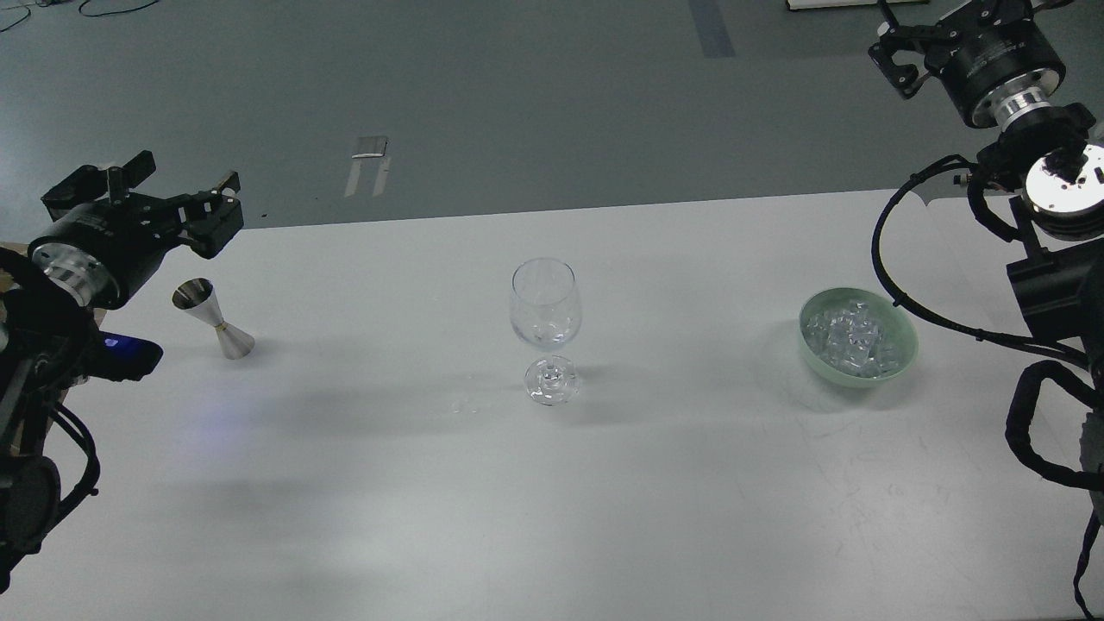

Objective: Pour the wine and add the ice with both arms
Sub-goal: 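Lower the left gripper toward the metal jigger near the table edge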

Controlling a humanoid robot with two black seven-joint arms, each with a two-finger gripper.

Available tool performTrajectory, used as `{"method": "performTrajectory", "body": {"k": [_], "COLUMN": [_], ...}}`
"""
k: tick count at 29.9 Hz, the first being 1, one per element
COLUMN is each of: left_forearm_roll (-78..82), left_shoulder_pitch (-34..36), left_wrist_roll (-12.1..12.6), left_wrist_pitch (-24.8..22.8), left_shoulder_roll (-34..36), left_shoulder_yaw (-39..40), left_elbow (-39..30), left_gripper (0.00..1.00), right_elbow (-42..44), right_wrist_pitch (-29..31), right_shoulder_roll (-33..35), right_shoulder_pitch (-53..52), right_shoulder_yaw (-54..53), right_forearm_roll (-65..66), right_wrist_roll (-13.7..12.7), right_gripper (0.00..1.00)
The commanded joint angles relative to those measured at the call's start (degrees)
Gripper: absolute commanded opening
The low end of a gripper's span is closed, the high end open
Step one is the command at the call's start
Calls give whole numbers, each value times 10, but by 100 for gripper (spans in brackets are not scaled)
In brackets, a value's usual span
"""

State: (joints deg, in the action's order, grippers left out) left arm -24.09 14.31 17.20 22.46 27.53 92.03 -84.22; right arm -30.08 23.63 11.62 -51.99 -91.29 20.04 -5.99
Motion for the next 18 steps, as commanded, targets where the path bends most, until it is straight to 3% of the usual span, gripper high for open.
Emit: {"method": "performTrajectory", "body": {"k": [1,6,8,10,12,16,18], "left_forearm_roll": [1,2,1,0,-1,0,0], "left_shoulder_pitch": [-38,-99,-150,-188,-205,-218,-218], "left_wrist_roll": [21,21,22,22,23,22,22], "left_wrist_pitch": [5,-74,-174,-210,-199,-108,-93], "left_shoulder_roll": [-1,-3,-3,-4,-5,-25,-34], "left_shoulder_yaw": [17,17,17,17,19,50,60], "left_elbow": [-9,-9,-9,-18,-31,-55,-55], "left_gripper": [87,87,84,79,78,78,78], "right_elbow": [-1,0,0,1,0,-1,-1], "right_wrist_pitch": [-1,-1,-1,-1,0,-1,-1], "right_shoulder_roll": [2,2,2,2,2,2,2], "right_shoulder_pitch": [2,2,3,4,6,7,7], "right_shoulder_yaw": [0,1,1,2,2,1,1], "right_forearm_roll": [0,0,0,0,0,0,0], "right_wrist_roll": [0,0,0,0,0,0,0], "right_gripper": [100,100,100,100,100,100,100]}}
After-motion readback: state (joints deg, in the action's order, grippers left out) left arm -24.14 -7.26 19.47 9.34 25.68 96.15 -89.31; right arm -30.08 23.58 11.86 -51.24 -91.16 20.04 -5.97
